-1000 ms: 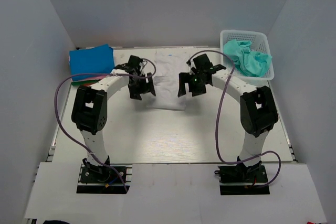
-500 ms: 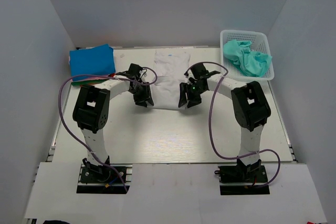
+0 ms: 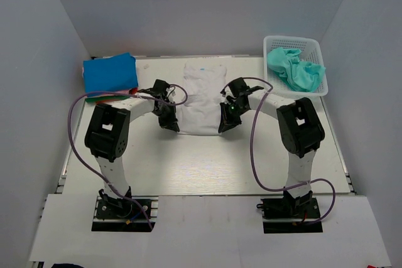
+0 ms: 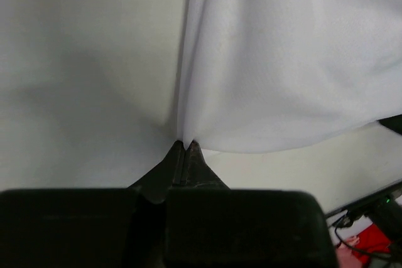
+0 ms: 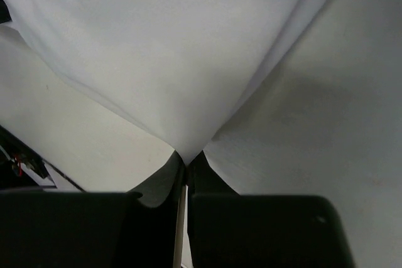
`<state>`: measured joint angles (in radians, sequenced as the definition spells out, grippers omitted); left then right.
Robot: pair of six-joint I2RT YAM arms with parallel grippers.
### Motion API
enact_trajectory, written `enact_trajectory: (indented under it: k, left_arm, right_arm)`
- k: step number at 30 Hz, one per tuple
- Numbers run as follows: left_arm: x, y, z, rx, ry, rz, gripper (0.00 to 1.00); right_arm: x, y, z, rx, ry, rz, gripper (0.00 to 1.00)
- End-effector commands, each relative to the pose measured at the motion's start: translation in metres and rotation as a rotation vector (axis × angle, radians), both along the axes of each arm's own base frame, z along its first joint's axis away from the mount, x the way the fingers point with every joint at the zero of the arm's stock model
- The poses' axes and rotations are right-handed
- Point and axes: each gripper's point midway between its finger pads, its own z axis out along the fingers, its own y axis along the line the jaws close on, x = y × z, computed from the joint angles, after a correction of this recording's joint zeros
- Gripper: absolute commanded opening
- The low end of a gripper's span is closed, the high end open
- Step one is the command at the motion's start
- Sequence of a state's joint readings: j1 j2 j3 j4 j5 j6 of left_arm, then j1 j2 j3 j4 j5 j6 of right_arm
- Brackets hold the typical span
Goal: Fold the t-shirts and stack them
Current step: Grab one side of the 2/3 rectangular tshirt with both arms, then fold the long partially folded tshirt into a neat square
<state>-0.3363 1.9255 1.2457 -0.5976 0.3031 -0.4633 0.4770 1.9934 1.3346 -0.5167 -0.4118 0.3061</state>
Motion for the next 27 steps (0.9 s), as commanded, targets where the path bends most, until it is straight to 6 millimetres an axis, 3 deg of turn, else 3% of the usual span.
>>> enact_trajectory:
  k: [1,2,4,6,9,10,12,16,19,24,27]
  left_arm:
    - [-0.033,0.015,0.029,0.042,0.006,-0.043,0.0]
    - [-0.05,0.021,0.041,0.06,0.019,-0.048,0.0]
    - [-0.068,0.022,0.053,0.04,0.043,-0.066,0.0]
    - [-0.09,0.014,0.08,-0.037,0.046,-0.107,0.0]
    - [-0.101,0.007,0.12,-0.111,0.018,-0.129,0.0]
    - [-0.094,0.007,0.141,-0.12,-0.048,-0.129,0.0]
    - [-0.085,0.005,0.164,-0.129,-0.105,-0.129,0.0]
    - [-0.063,0.005,0.183,-0.096,-0.168,-0.109,0.0]
    - [-0.033,0.01,0.179,-0.074,-0.217,-0.026,0.0]
    - [0.023,0.007,0.192,-0.047,-0.362,0.056,0.0]
    - [0.042,-0.002,0.195,-0.073,-0.404,0.052,0.0]
  right_arm:
    - [-0.021,-0.005,0.044,0.02,-0.021,0.037,0.0]
    - [-0.039,-0.012,0.046,-0.009,0.036,0.062,0.0]
    - [-0.058,-0.019,0.068,-0.012,0.049,0.078,0.0]
    - [-0.082,-0.029,0.086,-0.027,0.089,0.099,0.0]
    - [-0.095,-0.036,0.124,-0.026,0.076,0.124,0.0]
    - [-0.092,-0.034,0.139,-0.006,0.055,0.129,0.0]
    - [-0.095,-0.032,0.156,0.018,0.071,0.129,0.0]
    - [-0.07,-0.017,0.19,0.087,0.005,0.135,0.0]
    - [-0.05,-0.019,0.185,0.065,-0.004,0.11,0.0]
    - [-0.024,-0.019,0.175,0.084,0.002,0.059,0.0]
    - [-0.012,-0.025,0.172,0.096,-0.006,0.037,0.0]
